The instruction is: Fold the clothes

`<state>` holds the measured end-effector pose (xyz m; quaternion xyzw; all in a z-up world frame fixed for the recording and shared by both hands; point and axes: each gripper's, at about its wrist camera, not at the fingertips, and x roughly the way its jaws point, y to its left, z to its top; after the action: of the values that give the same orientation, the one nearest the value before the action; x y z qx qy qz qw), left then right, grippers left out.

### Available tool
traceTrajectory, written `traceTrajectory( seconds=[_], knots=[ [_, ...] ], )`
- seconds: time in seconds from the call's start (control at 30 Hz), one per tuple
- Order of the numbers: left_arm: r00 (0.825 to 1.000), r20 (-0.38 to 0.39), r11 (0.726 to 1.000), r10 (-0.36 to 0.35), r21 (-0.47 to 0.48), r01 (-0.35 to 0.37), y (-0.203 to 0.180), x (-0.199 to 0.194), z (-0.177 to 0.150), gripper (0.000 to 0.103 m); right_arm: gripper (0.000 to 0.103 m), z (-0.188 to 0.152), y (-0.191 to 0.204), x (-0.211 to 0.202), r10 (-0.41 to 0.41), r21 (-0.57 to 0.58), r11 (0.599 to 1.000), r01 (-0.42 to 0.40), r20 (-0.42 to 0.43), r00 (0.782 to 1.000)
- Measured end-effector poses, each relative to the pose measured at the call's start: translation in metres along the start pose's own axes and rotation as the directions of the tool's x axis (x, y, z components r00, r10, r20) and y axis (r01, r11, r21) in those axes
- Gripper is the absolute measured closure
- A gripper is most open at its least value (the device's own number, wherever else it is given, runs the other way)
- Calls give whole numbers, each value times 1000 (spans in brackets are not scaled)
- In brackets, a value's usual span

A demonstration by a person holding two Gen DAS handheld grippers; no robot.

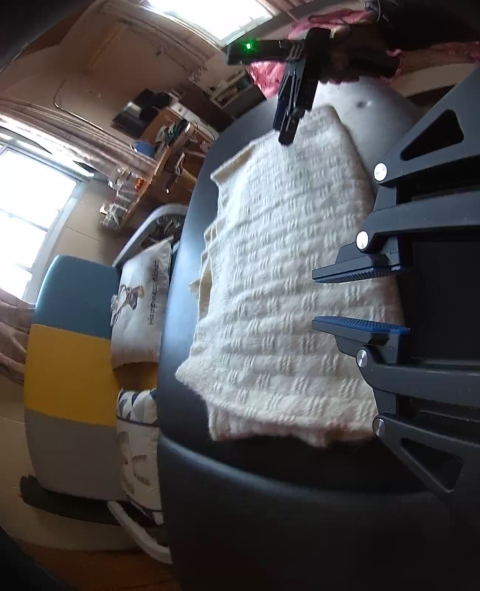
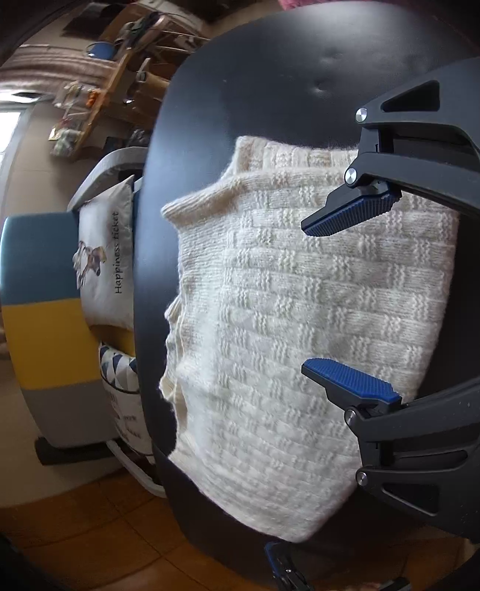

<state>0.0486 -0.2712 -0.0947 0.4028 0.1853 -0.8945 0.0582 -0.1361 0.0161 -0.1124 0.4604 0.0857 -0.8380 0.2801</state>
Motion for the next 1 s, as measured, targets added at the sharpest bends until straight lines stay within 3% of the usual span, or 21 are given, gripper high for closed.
traceTrajectory(
  seconds=[0.17, 0.33, 0.5, 0.93, 1.0],
  knots=[
    [999, -26, 999, 31, 9, -30, 2, 20, 7, 85, 31, -1, -9, 11, 11, 40, 999, -12, 20, 1000],
    [999, 39, 998, 32, 45, -34, 3, 24, 30, 85, 31, 4, -12, 12, 16, 40, 999, -19, 62, 998],
    [998, 44, 999, 41, 31, -42, 18, 36, 48, 85, 31, 11, -8, 18, -7, -5, 1000, 8, 59, 998],
    [996, 26, 996, 85, -20, -85, 80, 37, 24, 85, 31, 7, -10, 35, 3, -43, 999, -1, 30, 1000],
    [997, 35, 997, 63, -48, -61, 90, 37, 28, 82, 31, 6, -12, 37, 14, -33, 999, -13, 23, 1000]
  ],
)
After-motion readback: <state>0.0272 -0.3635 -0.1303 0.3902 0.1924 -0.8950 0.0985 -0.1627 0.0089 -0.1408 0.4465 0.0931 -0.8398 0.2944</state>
